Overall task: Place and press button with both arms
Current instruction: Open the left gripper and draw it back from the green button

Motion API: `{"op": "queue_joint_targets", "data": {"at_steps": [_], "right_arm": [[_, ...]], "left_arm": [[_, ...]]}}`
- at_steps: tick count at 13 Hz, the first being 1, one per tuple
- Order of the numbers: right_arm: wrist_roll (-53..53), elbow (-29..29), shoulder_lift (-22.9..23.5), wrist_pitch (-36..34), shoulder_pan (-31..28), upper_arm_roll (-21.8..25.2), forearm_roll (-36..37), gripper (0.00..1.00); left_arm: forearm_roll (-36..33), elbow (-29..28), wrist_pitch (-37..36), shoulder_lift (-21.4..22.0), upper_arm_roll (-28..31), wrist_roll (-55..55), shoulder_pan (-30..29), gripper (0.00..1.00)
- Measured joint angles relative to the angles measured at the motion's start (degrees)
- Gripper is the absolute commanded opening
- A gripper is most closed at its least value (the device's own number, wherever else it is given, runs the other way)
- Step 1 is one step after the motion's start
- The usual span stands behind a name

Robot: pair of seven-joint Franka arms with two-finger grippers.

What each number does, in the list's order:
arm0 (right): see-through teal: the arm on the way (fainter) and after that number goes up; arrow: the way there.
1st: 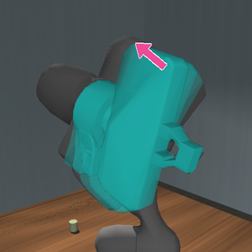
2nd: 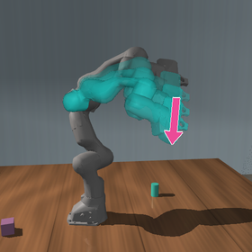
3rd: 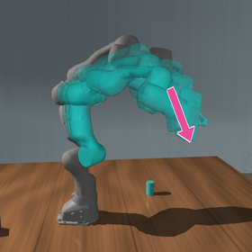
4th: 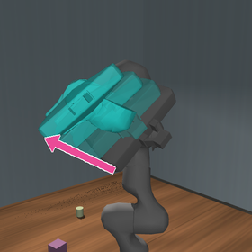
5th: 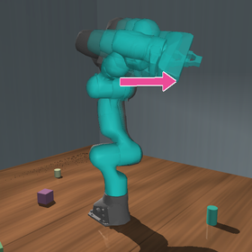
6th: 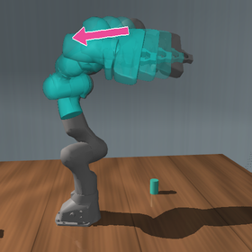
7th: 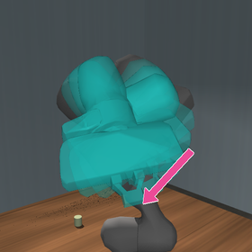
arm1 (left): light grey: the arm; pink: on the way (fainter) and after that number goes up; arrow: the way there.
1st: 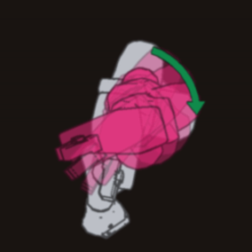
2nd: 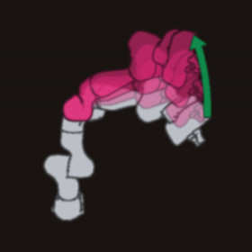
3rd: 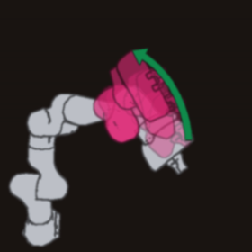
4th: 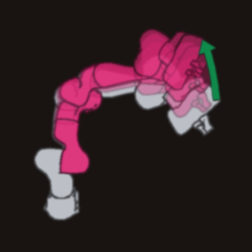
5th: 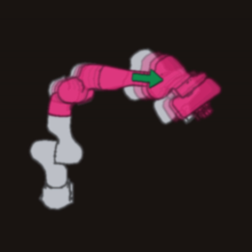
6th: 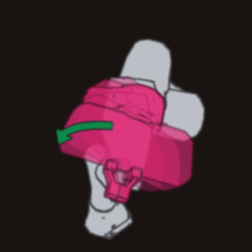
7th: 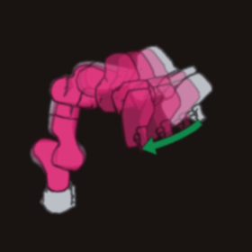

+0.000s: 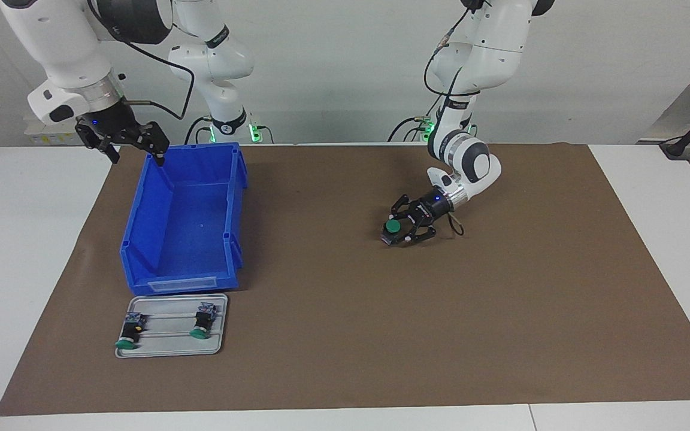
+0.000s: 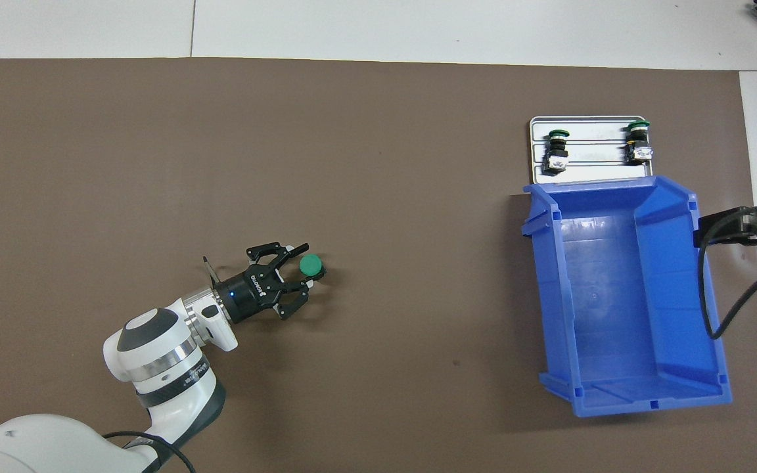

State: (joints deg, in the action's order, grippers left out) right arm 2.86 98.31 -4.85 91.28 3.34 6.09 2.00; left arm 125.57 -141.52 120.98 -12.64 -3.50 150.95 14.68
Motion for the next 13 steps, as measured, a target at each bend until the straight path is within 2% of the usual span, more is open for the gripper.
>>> {"op": "queue_joint_targets", "data": {"at_steps": [6, 13], "right_arm": [[0.0, 0.0, 0.0, 0.0, 0.0, 0.0, 0.0, 1.0], [0.0, 0.0, 0.0, 0.0, 0.0, 0.0, 0.0, 1.0]], "left_arm": [[-1.33, -0.33, 0.0, 0.01, -0.08, -1.92, 0.01, 0.65], [-9.37, -0.36, -0.12, 0.25, 0.28, -6.6, -1.2, 0.65]]}}
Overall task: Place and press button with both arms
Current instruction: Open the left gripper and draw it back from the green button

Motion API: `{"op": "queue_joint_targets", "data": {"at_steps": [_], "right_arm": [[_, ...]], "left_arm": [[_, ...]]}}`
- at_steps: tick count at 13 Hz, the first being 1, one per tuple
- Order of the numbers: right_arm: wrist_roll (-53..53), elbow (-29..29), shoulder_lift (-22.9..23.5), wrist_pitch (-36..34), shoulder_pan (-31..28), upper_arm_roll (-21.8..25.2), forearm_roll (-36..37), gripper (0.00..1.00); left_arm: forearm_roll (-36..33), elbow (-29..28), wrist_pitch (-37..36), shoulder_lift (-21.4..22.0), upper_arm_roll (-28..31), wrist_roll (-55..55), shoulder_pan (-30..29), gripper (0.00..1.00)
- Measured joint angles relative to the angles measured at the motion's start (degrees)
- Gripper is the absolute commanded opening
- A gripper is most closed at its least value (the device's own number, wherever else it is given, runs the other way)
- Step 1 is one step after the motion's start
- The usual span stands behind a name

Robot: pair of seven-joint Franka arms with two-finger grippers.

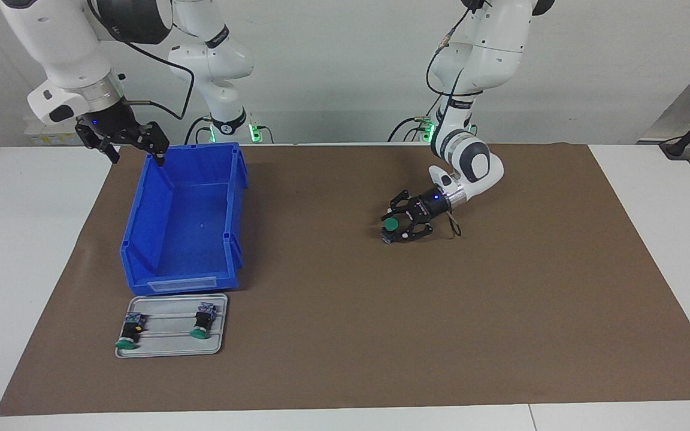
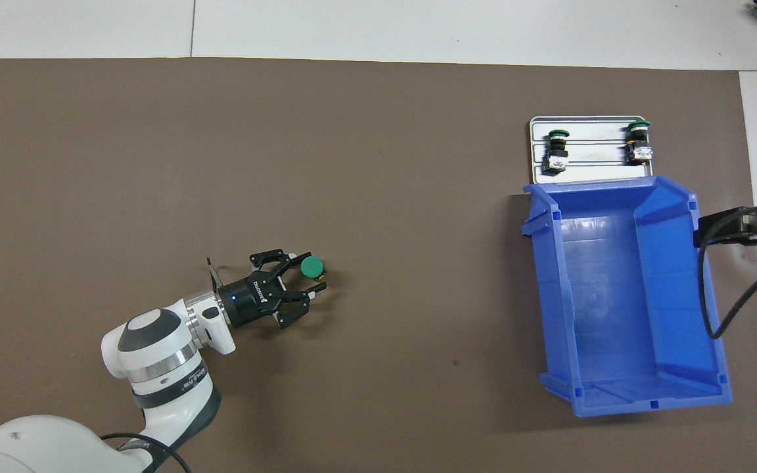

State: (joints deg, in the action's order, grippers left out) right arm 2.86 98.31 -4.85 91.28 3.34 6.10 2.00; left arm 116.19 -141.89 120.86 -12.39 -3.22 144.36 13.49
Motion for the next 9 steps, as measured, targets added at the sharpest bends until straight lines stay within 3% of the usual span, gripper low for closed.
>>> {"op": "queue_joint_targets", "data": {"at_steps": [5, 9], "right_arm": [[0.0, 0.0, 0.0, 0.0, 0.0, 0.0, 0.0, 1.0], [0.0, 0.0, 0.0, 0.0, 0.0, 0.0, 0.0, 1.0]], "left_arm": [[-3.64, 0.0, -1.05, 0.33, 0.05, -1.14, -3.29, 0.64], [-18.06, 0.52, -4.97, 0.57, 0.29, -8.07, -10.31, 0.63]]}}
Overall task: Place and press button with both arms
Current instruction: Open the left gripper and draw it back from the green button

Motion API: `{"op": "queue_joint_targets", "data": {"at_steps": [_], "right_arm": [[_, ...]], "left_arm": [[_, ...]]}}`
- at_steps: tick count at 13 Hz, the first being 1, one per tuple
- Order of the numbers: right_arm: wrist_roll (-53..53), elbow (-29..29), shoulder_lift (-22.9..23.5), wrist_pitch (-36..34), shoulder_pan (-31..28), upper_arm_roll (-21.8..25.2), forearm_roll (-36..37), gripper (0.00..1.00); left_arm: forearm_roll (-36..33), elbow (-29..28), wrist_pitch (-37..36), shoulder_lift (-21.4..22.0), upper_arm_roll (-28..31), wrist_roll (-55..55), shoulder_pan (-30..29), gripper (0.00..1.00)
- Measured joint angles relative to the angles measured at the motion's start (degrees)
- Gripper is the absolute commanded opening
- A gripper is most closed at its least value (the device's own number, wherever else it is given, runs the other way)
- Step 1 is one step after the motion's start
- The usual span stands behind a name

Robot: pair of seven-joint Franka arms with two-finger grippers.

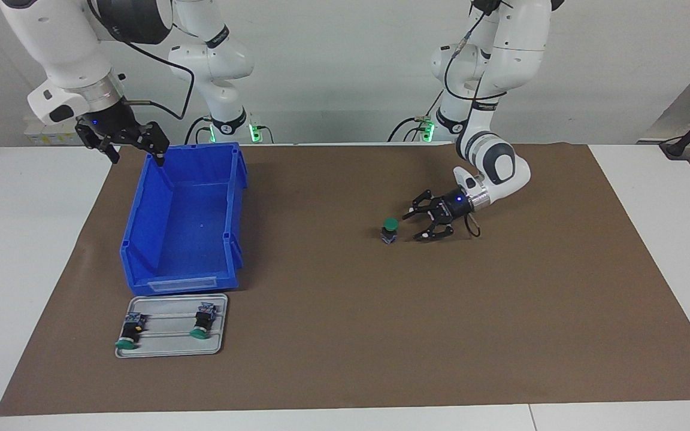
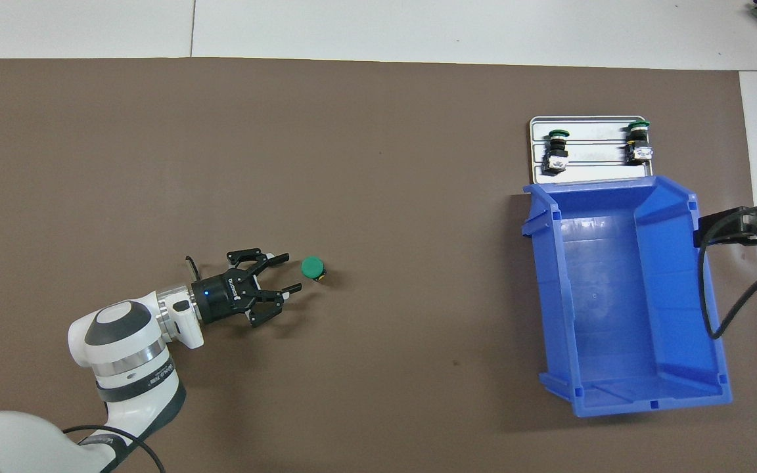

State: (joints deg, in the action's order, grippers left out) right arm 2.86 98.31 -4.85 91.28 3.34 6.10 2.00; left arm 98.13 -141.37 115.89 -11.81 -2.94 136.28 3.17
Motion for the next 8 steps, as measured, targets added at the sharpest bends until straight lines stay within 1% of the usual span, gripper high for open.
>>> {"op": "queue_joint_targets", "data": {"at_steps": [3, 6, 8], "right_arm": [[0.0, 0.0, 0.0, 0.0, 0.0, 0.0, 0.0, 1.0], [0.0, 0.0, 0.0, 0.0, 0.0, 0.0, 0.0, 1.0], [0.0, 0.0, 0.0, 0.0, 0.0, 0.0, 0.0, 1.0]], "left_arm": [[-10.39, 1.03, -1.31, 1.14, 0.17, -8.28, -4.99, 0.63], [-15.63, 2.06, -1.6, 4.12, 0.22, -19.52, -6.53, 0.63], [-18.03, 3.13, -1.6, 7.89, -0.07, -30.8, -6.48, 0.63]]}}
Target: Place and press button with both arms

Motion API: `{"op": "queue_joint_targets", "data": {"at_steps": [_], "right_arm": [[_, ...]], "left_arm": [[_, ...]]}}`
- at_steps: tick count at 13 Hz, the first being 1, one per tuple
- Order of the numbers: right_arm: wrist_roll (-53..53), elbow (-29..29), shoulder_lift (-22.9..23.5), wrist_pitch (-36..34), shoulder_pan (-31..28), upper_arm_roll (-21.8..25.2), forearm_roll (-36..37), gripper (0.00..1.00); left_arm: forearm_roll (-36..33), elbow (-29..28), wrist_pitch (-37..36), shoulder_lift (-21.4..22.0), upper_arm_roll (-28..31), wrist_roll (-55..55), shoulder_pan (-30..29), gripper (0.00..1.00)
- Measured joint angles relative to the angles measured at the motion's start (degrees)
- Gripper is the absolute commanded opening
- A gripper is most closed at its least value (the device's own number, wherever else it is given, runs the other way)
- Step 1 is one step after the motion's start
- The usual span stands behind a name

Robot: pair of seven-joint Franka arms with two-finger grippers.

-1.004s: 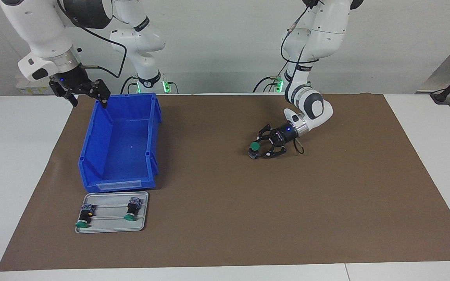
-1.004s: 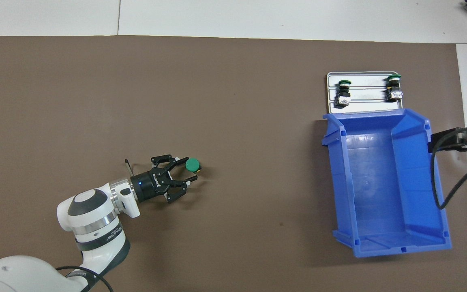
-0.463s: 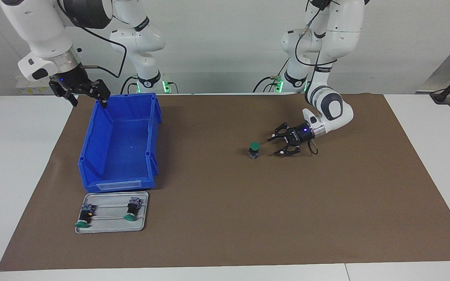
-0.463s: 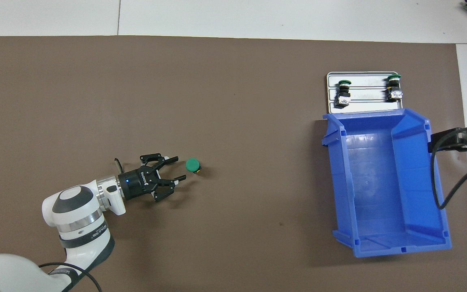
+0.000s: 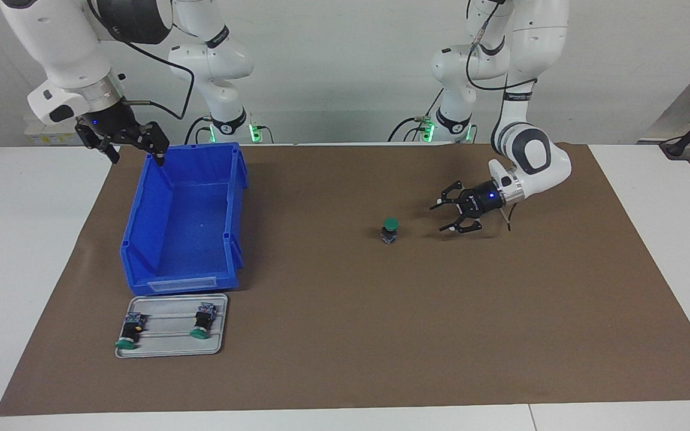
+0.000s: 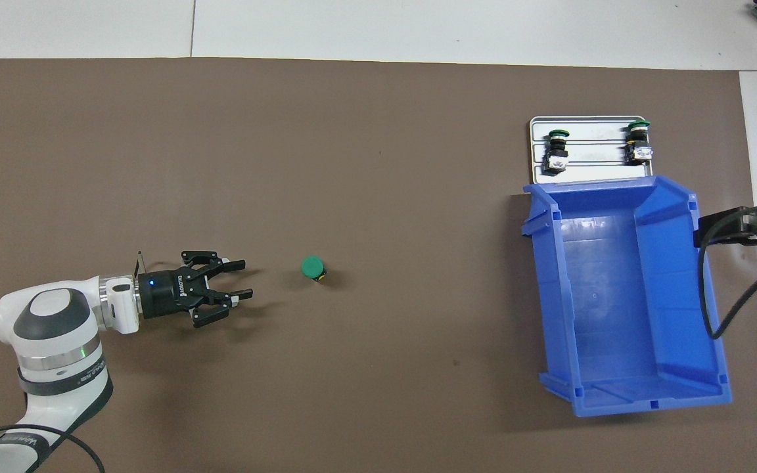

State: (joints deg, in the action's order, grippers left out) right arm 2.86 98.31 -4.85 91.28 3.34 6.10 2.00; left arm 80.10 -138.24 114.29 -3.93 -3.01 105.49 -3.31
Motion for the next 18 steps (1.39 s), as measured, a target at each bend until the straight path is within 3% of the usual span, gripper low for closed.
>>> {"op": "queue_joint_targets", "data": {"at_steps": [3, 5, 6, 9, 12, 14, 18], "right_arm": [[0.0, 0.0, 0.0, 0.0, 0.0, 0.0, 0.0, 1.0], [0.0, 0.0, 0.0, 0.0, 0.0, 0.0, 0.0, 1.0], [0.0, 0.0, 0.0, 0.0, 0.0, 0.0, 0.0, 1.0], [0.0, 0.0, 0.0, 0.0, 0.0, 0.0, 0.0, 1.0], [0.0, 0.0, 0.0, 0.0, 0.0, 0.0, 0.0, 1.0], [0.0, 0.0, 0.0, 0.0, 0.0, 0.0, 0.0, 1.0], [0.0, 0.0, 0.0, 0.0, 0.0, 0.0, 0.0, 1.0]], "left_arm": [[-7.78, 2.55, 0.14, 5.63, -0.63, -18.44, 0.09, 0.59], [-13.34, 4.95, 0.19, 7.73, -0.95, -29.61, 0.71, 0.49], [-16.53, 6.43, 0.26, 8.27, -0.99, -35.17, 1.51, 0.33], [-26.56, 11.81, 0.64, 8.5, -1.15, -50.44, 4.81, 0.0], [-35.74, 16.67, 0.74, 8.39, -1.25, -63.45, 7.95, 0.0], [-45.44, 19.26, 1.61, 8.18, -1.31, -74.89, 11.06, 0.0], [-63.49, 22.14, 9.62, 5.77, -1.59, -98.0, 21.05, 0.0]]}}
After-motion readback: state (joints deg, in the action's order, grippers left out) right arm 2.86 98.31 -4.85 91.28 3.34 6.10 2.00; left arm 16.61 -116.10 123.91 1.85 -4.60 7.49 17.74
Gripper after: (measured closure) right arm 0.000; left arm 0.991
